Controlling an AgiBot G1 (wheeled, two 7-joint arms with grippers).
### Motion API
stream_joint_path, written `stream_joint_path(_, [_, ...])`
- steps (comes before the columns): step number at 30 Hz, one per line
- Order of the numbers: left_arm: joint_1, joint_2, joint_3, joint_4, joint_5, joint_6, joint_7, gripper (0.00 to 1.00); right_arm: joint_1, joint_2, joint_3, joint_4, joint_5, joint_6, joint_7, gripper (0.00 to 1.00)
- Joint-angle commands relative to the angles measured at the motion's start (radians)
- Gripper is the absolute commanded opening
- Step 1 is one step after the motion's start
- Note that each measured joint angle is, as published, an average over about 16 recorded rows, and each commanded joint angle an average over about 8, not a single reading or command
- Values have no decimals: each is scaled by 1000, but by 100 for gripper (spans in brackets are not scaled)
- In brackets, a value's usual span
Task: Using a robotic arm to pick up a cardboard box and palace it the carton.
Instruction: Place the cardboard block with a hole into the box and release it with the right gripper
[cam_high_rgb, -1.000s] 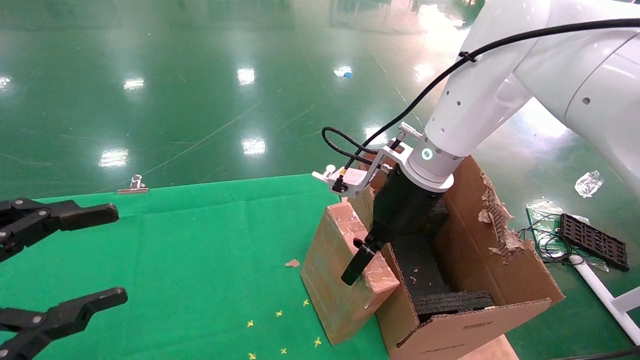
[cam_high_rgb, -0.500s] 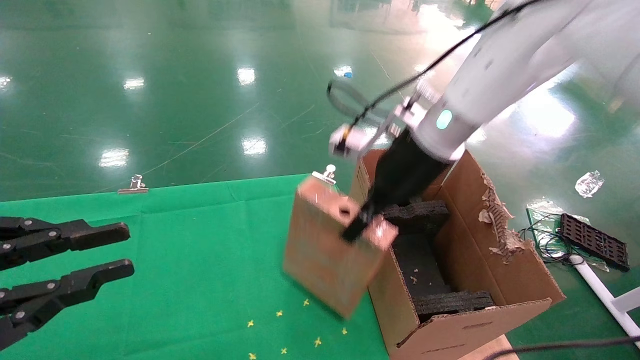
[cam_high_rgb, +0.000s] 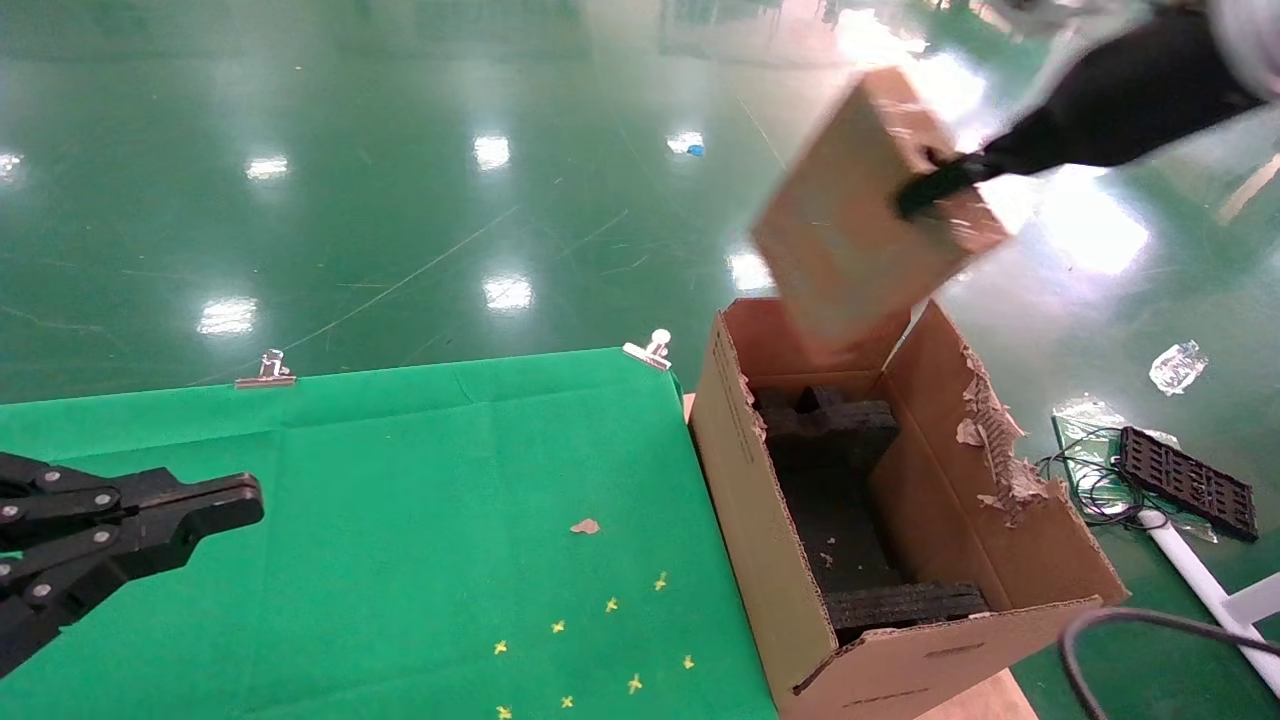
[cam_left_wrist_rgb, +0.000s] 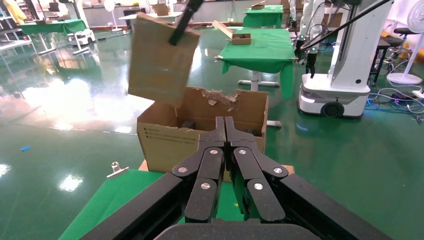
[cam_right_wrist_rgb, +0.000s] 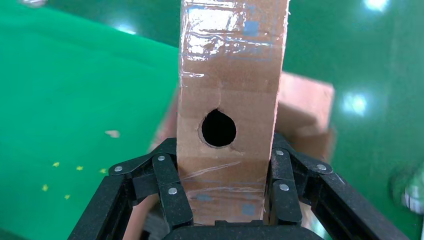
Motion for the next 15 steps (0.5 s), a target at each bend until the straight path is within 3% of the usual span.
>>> stream_joint_path(1, [0, 0, 0, 0, 0, 0, 0, 2, 15, 28, -13, -33, -23, -4, 23, 0])
stream_joint_path(2, [0, 0, 0, 0, 0, 0, 0, 9, 11, 39, -18, -43, -28, -9, 34, 0])
stream_joint_path(9, [0, 0, 1, 0, 0, 0, 0, 94, -62, 75, -51, -95, -57, -15, 99, 0])
stream_joint_path(10, [0, 0, 1, 0, 0, 0, 0, 100, -75, 76, -55, -100, -61, -13, 105, 0])
stream_joint_path(15, [0, 0, 1, 0, -1, 0, 1, 100, -136, 72, -74, -115, -78, 5, 120, 0])
